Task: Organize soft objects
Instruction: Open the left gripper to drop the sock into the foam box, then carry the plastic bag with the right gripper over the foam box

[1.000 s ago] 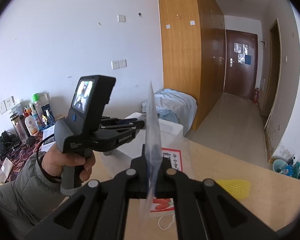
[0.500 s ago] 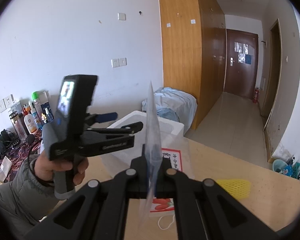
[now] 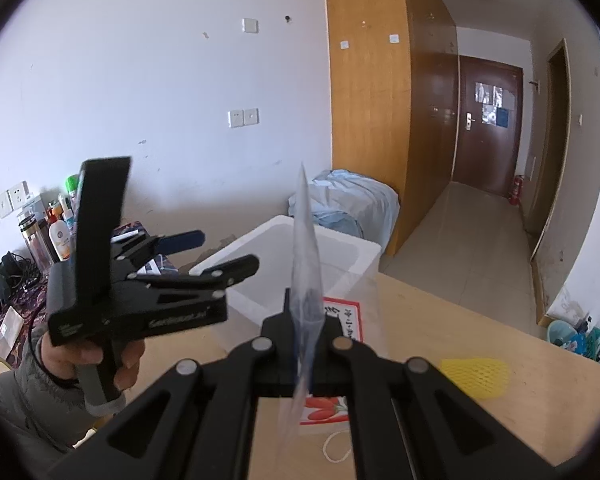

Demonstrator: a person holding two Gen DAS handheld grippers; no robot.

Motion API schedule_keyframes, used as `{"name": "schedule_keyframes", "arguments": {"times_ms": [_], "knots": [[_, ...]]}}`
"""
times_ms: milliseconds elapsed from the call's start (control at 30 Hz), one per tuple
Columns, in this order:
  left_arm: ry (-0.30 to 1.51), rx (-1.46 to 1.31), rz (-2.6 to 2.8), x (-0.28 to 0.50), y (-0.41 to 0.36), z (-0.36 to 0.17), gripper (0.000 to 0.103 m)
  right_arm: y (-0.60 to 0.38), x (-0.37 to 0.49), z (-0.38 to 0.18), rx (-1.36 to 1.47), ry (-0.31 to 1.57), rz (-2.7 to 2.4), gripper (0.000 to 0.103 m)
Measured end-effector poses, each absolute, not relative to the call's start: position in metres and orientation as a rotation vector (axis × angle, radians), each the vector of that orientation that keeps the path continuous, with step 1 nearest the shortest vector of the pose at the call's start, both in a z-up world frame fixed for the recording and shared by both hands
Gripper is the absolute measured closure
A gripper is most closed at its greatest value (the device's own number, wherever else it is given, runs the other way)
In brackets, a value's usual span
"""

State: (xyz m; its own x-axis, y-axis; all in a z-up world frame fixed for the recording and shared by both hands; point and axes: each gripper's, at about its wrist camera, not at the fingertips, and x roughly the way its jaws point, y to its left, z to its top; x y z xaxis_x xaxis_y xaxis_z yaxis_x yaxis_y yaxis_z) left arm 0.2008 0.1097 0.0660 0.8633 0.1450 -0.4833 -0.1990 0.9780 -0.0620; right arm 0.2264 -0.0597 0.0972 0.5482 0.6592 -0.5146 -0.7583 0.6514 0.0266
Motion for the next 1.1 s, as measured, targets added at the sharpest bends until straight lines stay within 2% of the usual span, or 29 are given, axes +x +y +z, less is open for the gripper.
{"name": "schedule_keyframes", "arguments": {"times_ms": [533, 833, 1100], "knots": [[0.5, -0.152, 0.204, 0.166, 0.119, 0.051, 0.02, -0.015, 0.245, 0.097, -0.221, 0.52, 0.916, 0.098], [0.505, -0.168, 0.214, 0.154, 0.116, 0.042, 0.02, -0.001, 0.252, 0.114, -0.221, 0.482, 0.933, 0.098], [0.508, -0.184, 0.207, 0.148, 0.113, 0.039, 0.02, 0.018, 0.257, 0.1, -0.252, 0.516, 0.955, 0.098]]}}
